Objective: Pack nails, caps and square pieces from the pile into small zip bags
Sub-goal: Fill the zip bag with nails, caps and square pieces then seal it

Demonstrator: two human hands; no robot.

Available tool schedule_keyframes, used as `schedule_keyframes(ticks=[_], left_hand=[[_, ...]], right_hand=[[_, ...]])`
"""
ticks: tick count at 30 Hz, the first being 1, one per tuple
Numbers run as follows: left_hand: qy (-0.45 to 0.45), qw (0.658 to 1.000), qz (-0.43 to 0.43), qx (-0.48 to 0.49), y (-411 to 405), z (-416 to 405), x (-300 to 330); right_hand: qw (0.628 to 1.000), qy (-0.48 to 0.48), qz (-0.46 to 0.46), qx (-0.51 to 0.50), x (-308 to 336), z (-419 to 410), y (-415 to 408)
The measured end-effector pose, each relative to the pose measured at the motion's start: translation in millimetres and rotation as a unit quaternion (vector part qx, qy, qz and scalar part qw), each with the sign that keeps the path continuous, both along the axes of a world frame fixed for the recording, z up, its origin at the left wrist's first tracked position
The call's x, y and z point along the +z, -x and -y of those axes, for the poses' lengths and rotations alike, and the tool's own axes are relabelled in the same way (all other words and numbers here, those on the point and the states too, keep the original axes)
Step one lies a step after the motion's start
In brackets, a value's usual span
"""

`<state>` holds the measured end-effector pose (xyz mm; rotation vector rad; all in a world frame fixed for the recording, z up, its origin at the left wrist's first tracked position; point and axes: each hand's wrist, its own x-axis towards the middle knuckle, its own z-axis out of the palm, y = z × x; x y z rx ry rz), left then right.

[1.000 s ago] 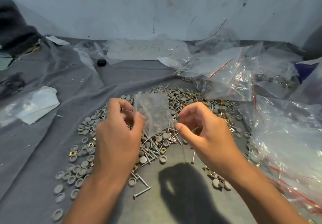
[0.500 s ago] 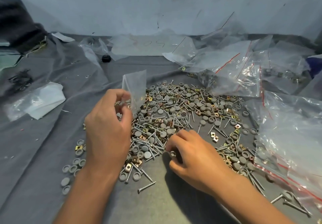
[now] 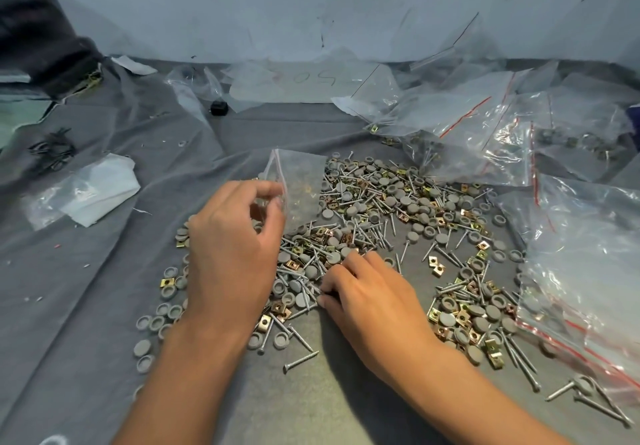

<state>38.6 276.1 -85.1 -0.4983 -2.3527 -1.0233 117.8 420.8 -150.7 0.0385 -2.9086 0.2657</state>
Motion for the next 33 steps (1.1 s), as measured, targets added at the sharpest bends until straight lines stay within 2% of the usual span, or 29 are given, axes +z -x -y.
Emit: schedule_keyframes(ticks=[7, 10, 13, 16, 19, 27, 33], left_hand=[[0.018, 1.0, -0.024, -0.001, 1.8, -0.1, -0.5], [0.013, 0.999, -0.029, -0.003, 1.8, 0.0, 0.0], [0.011, 1.0, -0.028, -0.007, 0.5, -1.3, 0.8], [0.02, 1.0, -0.012, -0.012, -0.9, -2.3, 1.5], [0.027, 1.0, 0.005, -0.013, -1.9, -2.0, 2.2], [0.048, 0.998, 0.025, -0.01, -2.8, -1.1, 3.2], [0.058, 0.998, 0.04, -0.007, -4.8, -2.0, 3.8]], right_hand=[[1.0, -0.015, -0.008, -0.025, -1.2, -4.2, -6.5], [0.996, 0.076, -0.006, -0.044, 2.2, -11.7, -6.1], [0.984, 0.178, 0.008, -0.021, -1.8, -8.8, -3.5], [0.977, 0.213, 0.017, 0.027, -6.3, -0.6, -1.4], [0.977, 0.196, 0.031, 0.073, -3.2, 0.7, -1.3], [0.985, 0.049, 0.02, 0.167, 6.2, -7.8, -9.8], [0.957, 0.246, 0.03, 0.15, 28.3, -35.1, -5.4]])
